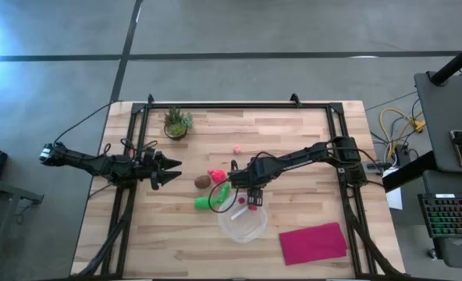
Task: Pick and placing Produce into tupperware
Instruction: Put the red strawberry into the transparent bin, then put the red cherry into the transparent bin
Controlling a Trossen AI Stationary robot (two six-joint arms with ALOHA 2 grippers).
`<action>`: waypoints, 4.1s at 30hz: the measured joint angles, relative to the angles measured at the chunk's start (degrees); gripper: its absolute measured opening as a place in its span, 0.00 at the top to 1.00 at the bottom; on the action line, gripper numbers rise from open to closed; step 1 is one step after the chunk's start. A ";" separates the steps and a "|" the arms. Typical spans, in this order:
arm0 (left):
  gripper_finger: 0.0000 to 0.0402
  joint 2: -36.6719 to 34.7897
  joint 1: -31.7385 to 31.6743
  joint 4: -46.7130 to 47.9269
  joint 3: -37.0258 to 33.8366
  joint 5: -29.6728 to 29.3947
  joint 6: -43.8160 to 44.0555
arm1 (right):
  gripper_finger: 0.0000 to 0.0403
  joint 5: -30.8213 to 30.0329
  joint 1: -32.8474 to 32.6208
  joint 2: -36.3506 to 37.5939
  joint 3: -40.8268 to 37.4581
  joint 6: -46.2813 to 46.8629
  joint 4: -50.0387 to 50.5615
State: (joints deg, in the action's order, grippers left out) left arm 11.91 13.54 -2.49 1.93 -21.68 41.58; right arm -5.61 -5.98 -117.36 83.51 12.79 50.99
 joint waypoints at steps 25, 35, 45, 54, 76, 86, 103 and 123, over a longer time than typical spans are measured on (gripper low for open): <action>0.20 0.02 -0.01 -0.08 0.00 -0.01 -0.01 | 0.62 -2.74 0.00 1.07 4.69 3.80 4.59; 0.20 0.06 0.00 -0.01 0.00 0.01 -0.02 | 0.61 2.77 -1.78 6.01 10.54 7.36 5.69; 0.20 0.00 -0.01 -0.02 0.00 -0.01 -0.01 | 0.62 6.20 -6.86 2.76 11.17 13.91 0.93; 0.20 0.06 -0.02 -0.04 0.00 0.00 0.00 | 0.53 5.40 -6.88 0.85 11.60 14.32 1.47; 0.20 0.02 -0.02 -0.05 0.00 -0.01 0.00 | 0.42 9.46 5.87 -3.13 17.29 22.11 14.67; 0.20 0.01 -0.01 0.01 0.00 -0.01 0.00 | 0.43 5.77 4.76 -8.71 20.74 20.33 14.65; 0.20 0.02 -0.02 0.01 0.00 0.00 0.00 | 0.43 5.36 3.32 -17.99 32.12 23.06 22.81; 0.20 0.02 0.00 -0.07 0.00 0.00 0.00 | 0.43 7.51 3.26 -18.62 33.40 27.70 24.67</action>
State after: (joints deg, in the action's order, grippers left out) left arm 11.93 13.54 -2.56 1.93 -21.68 41.58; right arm 1.90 -2.72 -135.98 116.91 40.49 75.66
